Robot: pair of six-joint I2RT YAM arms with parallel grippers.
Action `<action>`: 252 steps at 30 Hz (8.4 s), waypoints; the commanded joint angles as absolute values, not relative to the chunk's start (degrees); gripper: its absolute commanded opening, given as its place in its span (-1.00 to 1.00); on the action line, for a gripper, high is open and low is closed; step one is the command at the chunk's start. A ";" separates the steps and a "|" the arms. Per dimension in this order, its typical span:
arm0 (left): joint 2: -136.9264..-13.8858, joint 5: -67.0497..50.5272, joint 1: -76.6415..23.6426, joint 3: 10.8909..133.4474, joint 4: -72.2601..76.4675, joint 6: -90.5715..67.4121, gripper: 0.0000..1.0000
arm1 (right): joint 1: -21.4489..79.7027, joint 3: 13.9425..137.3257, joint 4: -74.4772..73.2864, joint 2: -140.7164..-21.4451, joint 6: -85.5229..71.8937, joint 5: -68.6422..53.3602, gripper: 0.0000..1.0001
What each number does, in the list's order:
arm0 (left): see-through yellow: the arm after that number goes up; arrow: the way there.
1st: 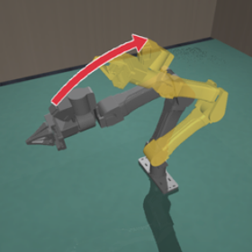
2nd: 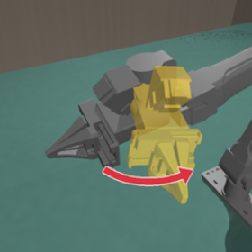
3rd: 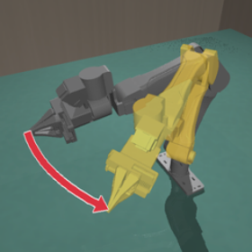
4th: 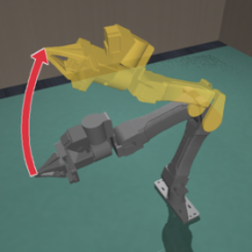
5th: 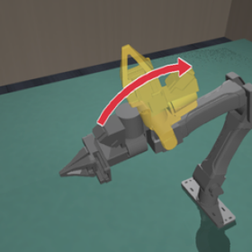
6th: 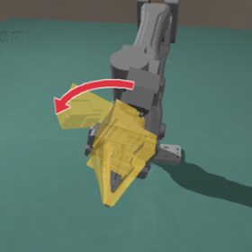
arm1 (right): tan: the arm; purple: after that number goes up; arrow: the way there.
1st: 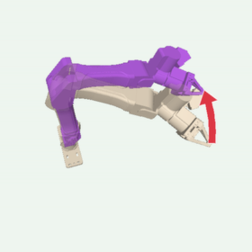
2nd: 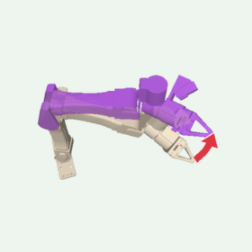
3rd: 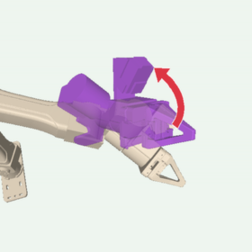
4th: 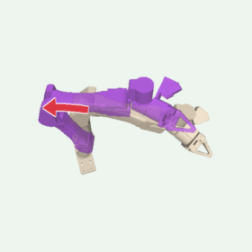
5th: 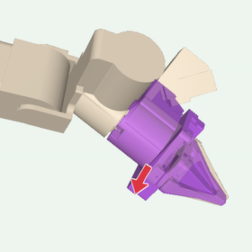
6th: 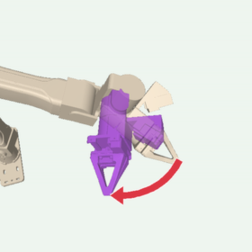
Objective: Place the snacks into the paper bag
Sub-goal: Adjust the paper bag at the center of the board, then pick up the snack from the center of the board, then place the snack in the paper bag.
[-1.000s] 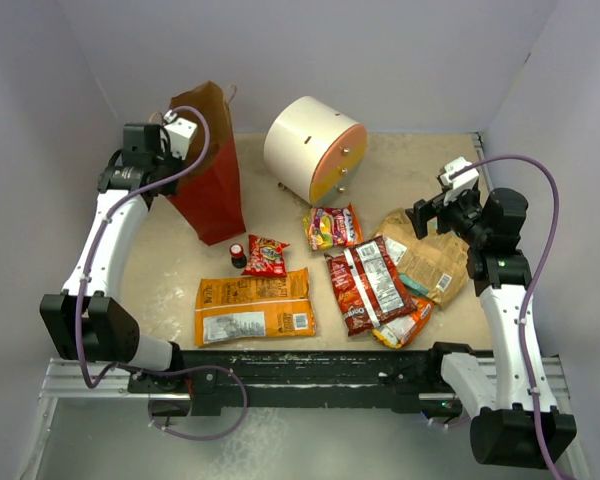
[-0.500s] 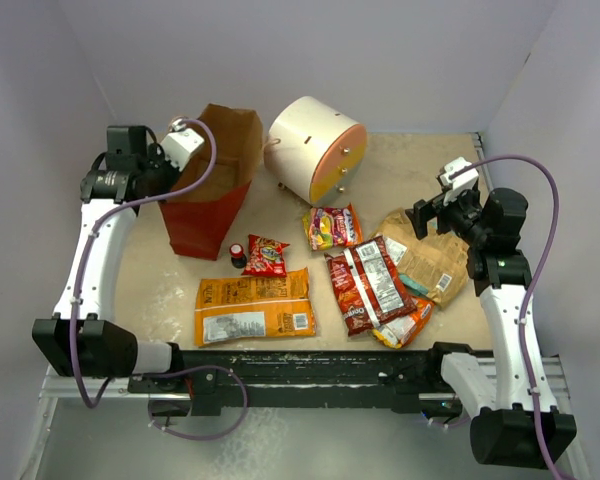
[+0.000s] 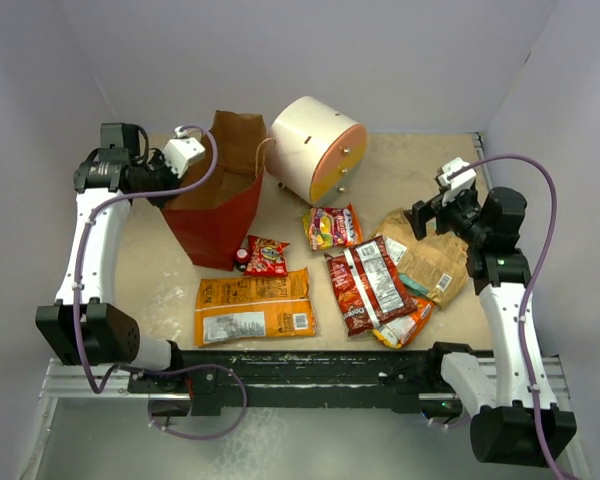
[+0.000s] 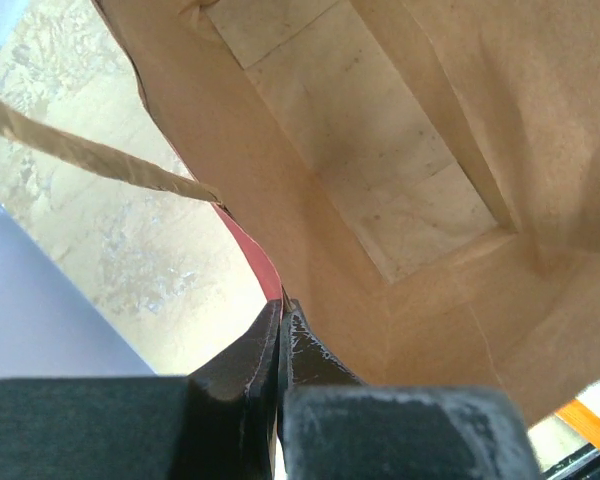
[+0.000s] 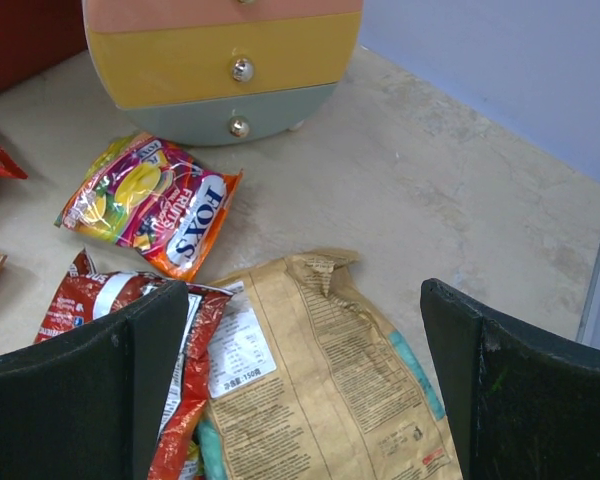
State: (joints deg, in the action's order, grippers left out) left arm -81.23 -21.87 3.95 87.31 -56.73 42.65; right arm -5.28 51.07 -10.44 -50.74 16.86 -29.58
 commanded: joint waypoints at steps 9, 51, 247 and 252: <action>-82.00 -22.09 5.27 87.87 -53.33 44.46 -0.58 | -4.06 54.29 -18.53 -55.86 25.31 -33.52 1.00; -69.62 -23.84 -31.54 70.57 -56.37 51.41 0.79 | 8.77 51.77 -13.28 -61.07 22.63 -21.62 0.99; -86.35 4.28 -16.87 102.45 -51.81 25.95 0.27 | 1.29 52.38 -12.07 -59.59 18.11 -27.77 0.95; -83.49 2.90 -16.87 101.38 -48.06 23.87 0.38 | 4.39 55.13 -11.36 -66.51 15.77 -26.26 0.85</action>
State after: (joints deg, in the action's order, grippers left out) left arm -86.83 2.92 -16.99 100.09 -53.80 26.98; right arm 2.24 52.05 -13.78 -62.22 18.90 -26.50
